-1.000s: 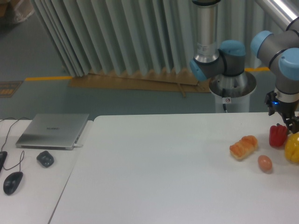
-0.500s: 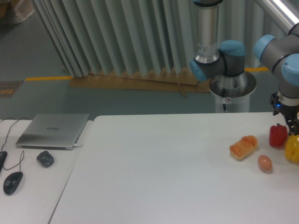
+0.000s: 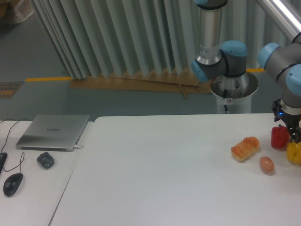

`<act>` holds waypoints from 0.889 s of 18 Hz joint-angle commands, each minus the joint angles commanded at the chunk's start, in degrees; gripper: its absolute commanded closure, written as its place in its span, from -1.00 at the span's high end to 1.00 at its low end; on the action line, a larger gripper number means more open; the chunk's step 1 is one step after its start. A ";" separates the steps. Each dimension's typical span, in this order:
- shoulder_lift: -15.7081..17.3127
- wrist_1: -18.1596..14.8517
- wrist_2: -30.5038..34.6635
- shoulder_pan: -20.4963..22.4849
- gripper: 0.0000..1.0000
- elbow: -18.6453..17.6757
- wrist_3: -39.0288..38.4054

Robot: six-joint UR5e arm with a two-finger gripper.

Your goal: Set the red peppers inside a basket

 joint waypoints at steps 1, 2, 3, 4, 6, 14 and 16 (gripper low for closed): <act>-0.17 0.00 0.09 0.00 1.00 -0.09 0.26; -0.26 0.00 0.09 0.17 1.00 -0.44 0.44; -0.18 -0.09 0.09 0.26 1.00 -0.61 0.53; -0.09 -0.17 0.09 0.26 1.00 -0.88 0.53; 0.26 -0.09 0.09 0.00 1.00 -1.76 0.53; 1.58 -0.35 -1.32 0.00 1.00 -2.11 0.61; 1.67 -0.70 -1.23 0.44 1.00 -1.06 0.53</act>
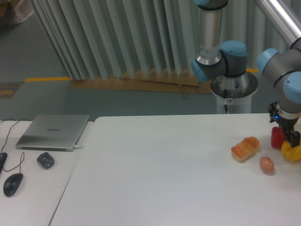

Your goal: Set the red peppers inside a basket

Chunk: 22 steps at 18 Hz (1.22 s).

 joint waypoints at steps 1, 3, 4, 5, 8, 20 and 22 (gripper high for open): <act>-0.09 -0.35 0.09 0.09 1.00 0.97 0.00; -0.26 -0.35 0.44 0.26 1.00 1.59 0.09; -0.26 -0.44 0.27 0.70 1.00 1.50 0.17; -0.09 -0.53 0.26 0.97 1.00 1.42 0.18; 1.13 -2.19 0.35 0.88 1.00 1.15 0.18; 2.90 -5.54 0.00 0.09 1.00 -1.22 0.88; 2.55 -5.36 0.00 0.26 1.00 -1.83 0.97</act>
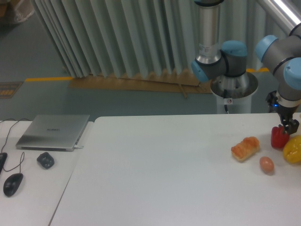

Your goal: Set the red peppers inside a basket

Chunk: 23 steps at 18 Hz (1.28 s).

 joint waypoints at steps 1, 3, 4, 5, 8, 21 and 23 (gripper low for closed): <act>-0.09 0.18 -0.09 0.17 1.00 -0.44 0.00; -0.09 0.27 -0.17 0.53 1.00 -0.44 0.26; -0.09 0.35 -0.26 0.70 1.00 -0.27 0.52; -0.18 0.35 -0.35 0.97 1.00 -0.36 1.14; -0.70 0.70 -0.35 1.76 1.00 -0.44 2.55; -4.04 5.45 -0.26 1.50 1.00 0.26 2.55; -4.13 5.54 -0.18 1.58 1.00 0.43 2.55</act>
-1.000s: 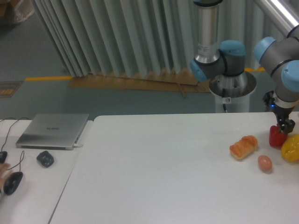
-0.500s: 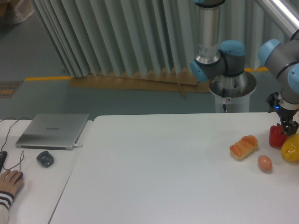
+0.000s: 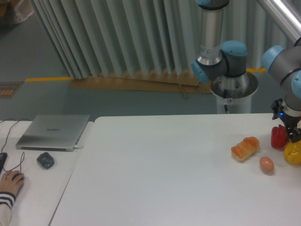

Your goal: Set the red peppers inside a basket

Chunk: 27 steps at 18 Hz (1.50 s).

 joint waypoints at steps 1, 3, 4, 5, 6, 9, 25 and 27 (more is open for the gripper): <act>-0.09 0.00 0.00 0.09 1.00 0.00 0.09; -0.44 0.44 0.00 0.09 1.00 0.09 0.26; -0.53 0.70 0.00 0.00 1.00 0.00 0.26; -0.44 0.70 0.00 0.00 1.00 0.00 0.26; -0.44 0.79 0.00 0.00 1.00 -0.09 0.26; -0.70 1.66 0.00 -0.26 1.00 -0.61 0.26; -0.79 5.01 -0.09 0.09 1.00 -2.81 0.44; -0.79 5.01 -0.09 0.09 1.00 -2.81 0.44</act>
